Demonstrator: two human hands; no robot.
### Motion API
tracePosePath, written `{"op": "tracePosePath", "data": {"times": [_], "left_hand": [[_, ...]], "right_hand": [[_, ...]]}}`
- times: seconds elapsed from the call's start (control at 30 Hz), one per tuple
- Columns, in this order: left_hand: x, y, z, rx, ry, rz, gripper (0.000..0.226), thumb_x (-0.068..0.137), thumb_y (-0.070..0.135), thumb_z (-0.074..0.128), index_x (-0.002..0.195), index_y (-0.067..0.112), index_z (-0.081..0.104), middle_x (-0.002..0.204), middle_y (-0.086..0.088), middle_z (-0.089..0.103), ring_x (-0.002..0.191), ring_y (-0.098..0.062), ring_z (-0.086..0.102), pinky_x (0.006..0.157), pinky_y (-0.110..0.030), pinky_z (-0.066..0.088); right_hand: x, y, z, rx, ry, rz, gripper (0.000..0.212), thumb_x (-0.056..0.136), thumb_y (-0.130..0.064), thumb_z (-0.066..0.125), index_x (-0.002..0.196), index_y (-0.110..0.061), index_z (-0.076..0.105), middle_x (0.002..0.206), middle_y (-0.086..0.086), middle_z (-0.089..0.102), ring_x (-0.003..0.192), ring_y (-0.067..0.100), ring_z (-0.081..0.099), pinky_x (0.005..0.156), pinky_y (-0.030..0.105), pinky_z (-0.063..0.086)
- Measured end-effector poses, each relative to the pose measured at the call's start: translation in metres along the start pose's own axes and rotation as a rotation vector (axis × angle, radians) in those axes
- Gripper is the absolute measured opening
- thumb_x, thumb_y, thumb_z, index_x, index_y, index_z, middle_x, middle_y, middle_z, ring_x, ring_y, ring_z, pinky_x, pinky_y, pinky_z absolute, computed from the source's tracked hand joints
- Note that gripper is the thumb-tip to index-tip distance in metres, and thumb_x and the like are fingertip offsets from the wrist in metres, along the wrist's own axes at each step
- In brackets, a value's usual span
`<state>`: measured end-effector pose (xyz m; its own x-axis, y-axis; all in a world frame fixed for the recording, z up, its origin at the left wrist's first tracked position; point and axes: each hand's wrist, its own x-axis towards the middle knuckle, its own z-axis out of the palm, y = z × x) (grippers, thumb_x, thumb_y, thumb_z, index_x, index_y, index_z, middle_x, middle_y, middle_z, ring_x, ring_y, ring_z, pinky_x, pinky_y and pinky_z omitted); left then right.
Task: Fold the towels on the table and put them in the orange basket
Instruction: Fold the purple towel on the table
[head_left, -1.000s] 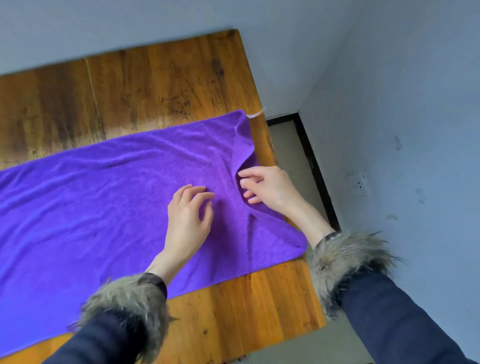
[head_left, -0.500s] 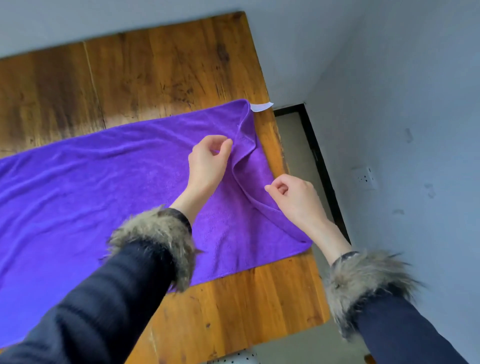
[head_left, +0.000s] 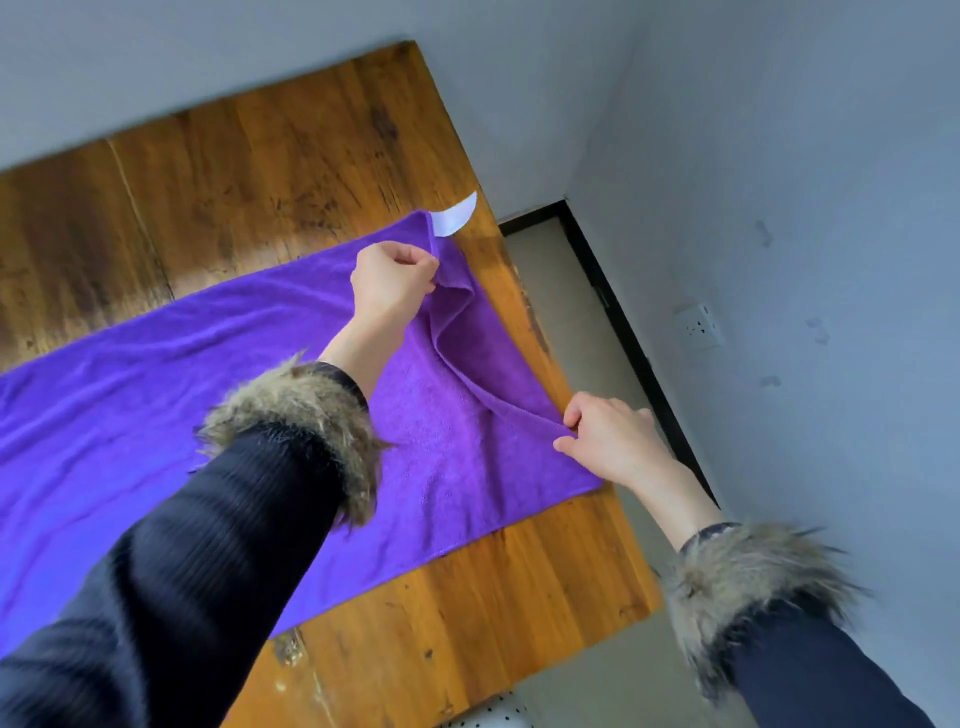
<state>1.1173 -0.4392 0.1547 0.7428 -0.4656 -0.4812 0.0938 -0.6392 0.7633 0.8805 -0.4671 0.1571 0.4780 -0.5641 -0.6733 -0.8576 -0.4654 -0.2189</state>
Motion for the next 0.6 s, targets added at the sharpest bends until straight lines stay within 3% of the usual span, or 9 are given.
{"op": "tracePosePath", "data": {"times": [0.1,0.23,0.3,0.37,0.6], "left_hand": [[-0.002,-0.005,-0.016,-0.083,0.011,0.014,0.02,0.082,0.005,0.054,0.071,0.02,0.06,0.064,0.003,0.057,0.045,0.0,0.051,0.063,-0.024,0.046],[-0.011,0.0,-0.05,-0.274,0.099,0.045,0.021,0.086,0.0,0.042,0.101,0.013,0.048,0.082,0.002,0.049,0.061,-0.008,0.055,0.059,-0.021,0.053],[-0.017,0.0,-0.072,-0.33,0.102,0.085,0.023,0.088,-0.002,0.04,0.106,0.012,0.045,0.082,0.003,0.045,0.065,-0.006,0.053,0.06,-0.021,0.054],[-0.023,-0.001,-0.096,-0.342,0.087,0.122,0.021,0.091,-0.001,0.042,0.107,0.011,0.048,0.082,0.002,0.048,0.064,-0.005,0.053,0.059,-0.019,0.054],[-0.026,-0.019,-0.179,-0.341,0.144,0.164,0.019,0.089,0.002,0.052,0.105,0.007,0.06,0.082,-0.002,0.058,0.068,-0.008,0.058,0.055,-0.014,0.048]], "right_hand": [[-0.01,-0.004,-0.001,-0.032,-0.003,0.003,0.013,0.089,-0.037,0.057,0.087,-0.024,0.054,0.111,0.0,0.06,0.112,0.022,0.048,0.094,0.038,0.034],[-0.029,-0.028,-0.01,-0.016,0.011,-0.001,0.034,0.087,-0.039,0.06,0.063,-0.029,0.037,0.094,-0.001,0.058,0.102,0.023,0.052,0.084,0.034,0.04],[-0.04,-0.049,-0.014,0.129,-0.032,-0.019,0.029,0.086,-0.033,0.063,0.065,-0.025,0.044,0.073,-0.006,0.055,0.085,0.021,0.055,0.071,0.029,0.04],[-0.053,-0.077,-0.015,0.24,-0.079,-0.087,0.02,0.084,-0.027,0.065,0.069,-0.022,0.054,0.064,-0.011,0.052,0.075,0.016,0.053,0.067,0.027,0.04],[-0.078,-0.191,0.017,0.411,-0.13,-0.355,0.01,0.082,-0.021,0.068,0.077,-0.02,0.06,0.068,-0.01,0.055,0.07,0.008,0.051,0.07,0.022,0.041]]}}
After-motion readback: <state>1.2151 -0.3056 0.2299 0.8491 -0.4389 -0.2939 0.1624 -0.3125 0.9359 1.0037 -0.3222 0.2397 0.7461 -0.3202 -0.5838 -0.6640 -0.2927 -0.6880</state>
